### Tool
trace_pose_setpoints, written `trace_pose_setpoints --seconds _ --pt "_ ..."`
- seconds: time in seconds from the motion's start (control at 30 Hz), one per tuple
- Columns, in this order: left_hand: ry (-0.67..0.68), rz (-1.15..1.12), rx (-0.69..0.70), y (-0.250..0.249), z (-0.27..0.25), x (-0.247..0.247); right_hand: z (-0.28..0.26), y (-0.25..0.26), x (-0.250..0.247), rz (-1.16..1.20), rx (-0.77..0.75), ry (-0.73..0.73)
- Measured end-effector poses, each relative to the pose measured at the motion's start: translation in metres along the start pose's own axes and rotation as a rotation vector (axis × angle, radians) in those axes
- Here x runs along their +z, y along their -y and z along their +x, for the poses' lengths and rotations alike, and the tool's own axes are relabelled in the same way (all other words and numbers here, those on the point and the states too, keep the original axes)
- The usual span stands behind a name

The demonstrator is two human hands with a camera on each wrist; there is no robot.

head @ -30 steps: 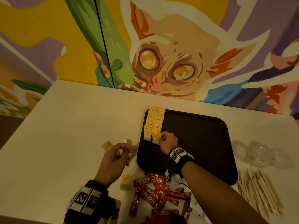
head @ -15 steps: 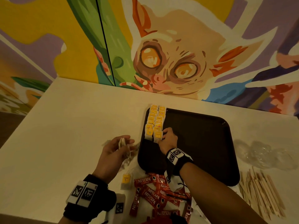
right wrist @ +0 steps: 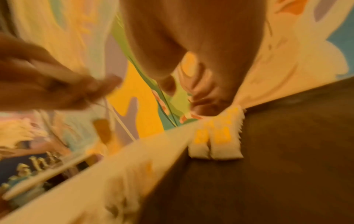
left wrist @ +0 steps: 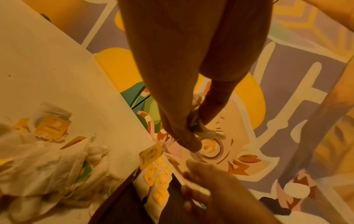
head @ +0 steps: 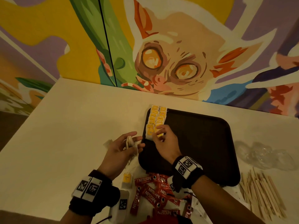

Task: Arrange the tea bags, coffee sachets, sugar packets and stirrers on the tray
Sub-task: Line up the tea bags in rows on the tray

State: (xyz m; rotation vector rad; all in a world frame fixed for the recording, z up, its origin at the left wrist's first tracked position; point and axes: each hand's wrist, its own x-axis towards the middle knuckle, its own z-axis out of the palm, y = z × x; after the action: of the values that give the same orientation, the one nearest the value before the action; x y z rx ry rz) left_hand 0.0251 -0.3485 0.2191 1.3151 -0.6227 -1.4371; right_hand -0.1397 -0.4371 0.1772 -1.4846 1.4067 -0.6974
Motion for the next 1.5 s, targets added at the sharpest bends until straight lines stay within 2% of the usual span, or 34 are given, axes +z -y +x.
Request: trace_pose_setpoints --seconds 0.13,0.23,0.3,0.37,0.57,0.7,0.83,0.93,1.03,1.1,1.2,1.3,1.37,1.5 --pt "0.031 -0.039 -0.018 -0.004 -0.002 0.004 -0.033 0.035 -0.004 0.102 -0.218 0.195" --pt "0.024 -0.089 -0.030 -0.009 -0.003 0.007 -0.046 0.043 -0.002 0.032 -0.333 0.350" --pt "0.015 -0.132 -0.040 -0.010 -0.004 0.008 -0.047 0.039 0.000 -0.073 -0.423 0.365" --pt "0.015 -0.177 -0.039 -0.013 -0.005 0.010 -0.045 0.036 0.002 -0.103 -0.452 0.314" --pt "0.000 -0.297 -0.056 -0.016 -0.008 0.009 -0.047 0.035 0.001 0.004 -0.388 0.208" --pt "-0.052 -0.261 -0.055 -0.015 -0.010 0.006 -0.049 0.035 -0.003 0.221 -0.202 0.197" --pt "-0.103 -0.151 -0.048 -0.014 -0.012 0.004 -0.048 0.036 -0.011 0.289 -0.128 0.179" --pt "-0.108 -0.093 -0.033 -0.016 -0.011 0.006 -0.046 0.040 -0.018 0.259 -0.119 0.213" --pt "-0.037 -0.051 -0.008 -0.023 -0.010 0.010 -0.044 0.044 -0.024 0.256 -0.109 0.257" --pt "0.067 0.122 0.052 -0.030 -0.011 0.012 -0.044 0.048 -0.026 0.261 -0.114 0.285" --pt "0.188 0.497 0.202 -0.040 -0.017 0.015 -0.043 0.053 -0.028 0.259 -0.133 0.287" --pt "0.158 0.613 0.301 -0.044 -0.016 0.013 -0.045 0.054 -0.028 0.288 -0.136 0.286" --pt "0.120 0.612 0.306 -0.045 -0.013 0.010 -0.047 0.052 -0.028 0.297 -0.155 0.330" --pt "0.030 0.500 0.270 -0.044 -0.012 0.011 -0.054 0.043 -0.023 0.111 -0.229 0.419"
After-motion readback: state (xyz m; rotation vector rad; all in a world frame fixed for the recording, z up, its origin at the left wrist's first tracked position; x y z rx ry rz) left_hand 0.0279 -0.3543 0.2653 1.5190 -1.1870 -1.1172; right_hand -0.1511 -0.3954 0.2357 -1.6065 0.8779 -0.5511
